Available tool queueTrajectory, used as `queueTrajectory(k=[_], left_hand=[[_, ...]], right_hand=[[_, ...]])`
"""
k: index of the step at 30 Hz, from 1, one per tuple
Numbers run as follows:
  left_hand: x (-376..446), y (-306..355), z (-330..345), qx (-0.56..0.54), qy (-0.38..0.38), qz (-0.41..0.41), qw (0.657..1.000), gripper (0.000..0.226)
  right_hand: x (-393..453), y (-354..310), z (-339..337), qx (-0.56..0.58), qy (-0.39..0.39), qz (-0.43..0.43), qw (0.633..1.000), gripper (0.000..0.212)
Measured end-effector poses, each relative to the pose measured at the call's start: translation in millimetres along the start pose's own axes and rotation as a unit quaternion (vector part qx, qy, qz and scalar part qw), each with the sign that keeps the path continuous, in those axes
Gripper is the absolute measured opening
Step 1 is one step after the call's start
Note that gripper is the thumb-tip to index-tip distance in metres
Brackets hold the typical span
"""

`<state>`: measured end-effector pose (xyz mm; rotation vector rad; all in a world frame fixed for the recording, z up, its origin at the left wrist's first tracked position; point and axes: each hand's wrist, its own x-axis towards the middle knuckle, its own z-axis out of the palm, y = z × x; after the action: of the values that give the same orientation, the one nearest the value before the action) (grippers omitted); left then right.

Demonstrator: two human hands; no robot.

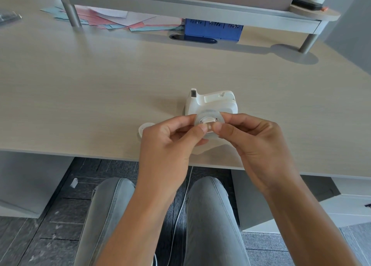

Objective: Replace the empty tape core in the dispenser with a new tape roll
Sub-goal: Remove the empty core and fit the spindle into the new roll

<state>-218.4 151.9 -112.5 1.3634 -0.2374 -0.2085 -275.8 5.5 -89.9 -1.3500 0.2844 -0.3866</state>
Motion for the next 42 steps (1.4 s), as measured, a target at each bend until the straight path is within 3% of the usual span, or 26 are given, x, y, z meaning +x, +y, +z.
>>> queueTrajectory(k=[11, 27, 42], left_hand=[[2, -2, 1, -0.004, 0.002, -0.005, 1.0, 0.018], [4, -2, 3, -0.006, 0.007, 0.008, 1.0, 0.016], [5, 8, -5, -0.053, -0.08, -0.029, 0.995, 0.019]], right_hand=[[2, 3, -2, -0.009, -0.004, -0.004, 1.0, 0.025], [6, 7, -5, -0.018, 0.0, 0.008, 1.0, 0.035], [11, 6, -18, 0.065, -0.074, 0.083, 0.992, 0.039]])
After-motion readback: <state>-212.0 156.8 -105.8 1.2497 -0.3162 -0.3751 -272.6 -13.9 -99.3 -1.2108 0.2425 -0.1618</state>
